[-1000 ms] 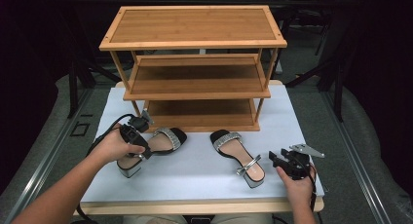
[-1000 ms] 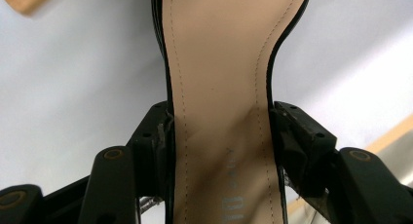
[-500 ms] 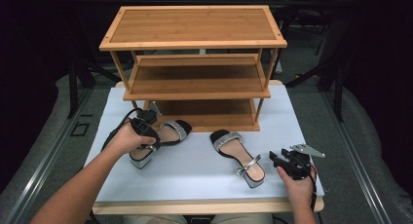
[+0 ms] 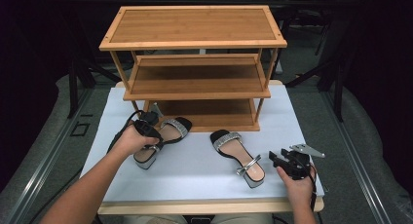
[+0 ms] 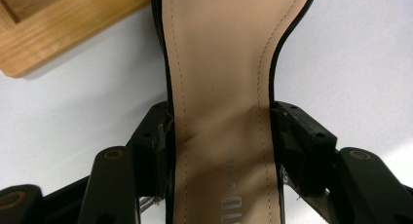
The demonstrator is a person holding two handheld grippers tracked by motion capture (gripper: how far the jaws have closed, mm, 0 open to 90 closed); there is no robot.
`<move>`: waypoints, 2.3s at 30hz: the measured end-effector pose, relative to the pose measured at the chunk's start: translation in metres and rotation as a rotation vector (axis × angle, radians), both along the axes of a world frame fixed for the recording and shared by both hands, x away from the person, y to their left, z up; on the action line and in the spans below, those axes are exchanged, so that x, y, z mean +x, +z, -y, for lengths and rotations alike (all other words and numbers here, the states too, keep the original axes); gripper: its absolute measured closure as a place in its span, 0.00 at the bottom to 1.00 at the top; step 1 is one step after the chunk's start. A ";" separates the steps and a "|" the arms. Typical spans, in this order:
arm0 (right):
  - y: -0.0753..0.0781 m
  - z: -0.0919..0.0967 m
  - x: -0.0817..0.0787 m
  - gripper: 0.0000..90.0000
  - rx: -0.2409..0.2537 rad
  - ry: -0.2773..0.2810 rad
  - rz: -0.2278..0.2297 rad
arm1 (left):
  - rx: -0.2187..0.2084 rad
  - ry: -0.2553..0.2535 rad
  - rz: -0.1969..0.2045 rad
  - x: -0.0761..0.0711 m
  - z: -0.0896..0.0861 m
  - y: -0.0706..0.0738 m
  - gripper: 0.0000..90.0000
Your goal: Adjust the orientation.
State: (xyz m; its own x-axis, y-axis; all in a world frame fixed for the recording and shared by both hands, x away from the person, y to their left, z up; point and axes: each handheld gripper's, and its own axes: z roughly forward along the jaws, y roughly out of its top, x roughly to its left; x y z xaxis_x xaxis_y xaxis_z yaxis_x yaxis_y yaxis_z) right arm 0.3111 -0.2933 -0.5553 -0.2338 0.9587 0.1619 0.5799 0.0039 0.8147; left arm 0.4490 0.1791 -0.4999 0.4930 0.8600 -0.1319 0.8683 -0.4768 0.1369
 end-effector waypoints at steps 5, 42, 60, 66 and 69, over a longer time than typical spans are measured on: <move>-0.001 0.000 0.000 0.50 0.000 0.001 -0.004 | 0.010 -0.013 0.002 -0.001 0.000 -0.004 0.47; -0.001 -0.002 0.000 0.50 0.012 -0.007 0.004 | -0.139 -0.116 0.182 -0.083 -0.090 0.033 0.42; -0.002 -0.002 0.001 0.50 0.016 -0.002 -0.002 | -0.158 -0.226 0.223 -0.091 -0.071 0.001 0.47; -0.002 -0.002 0.001 0.50 0.015 0.001 -0.008 | -0.179 -0.246 0.226 -0.098 -0.065 0.001 0.49; -0.002 -0.002 0.001 0.50 0.015 0.002 -0.009 | -0.207 -0.272 0.238 -0.102 -0.059 -0.002 0.49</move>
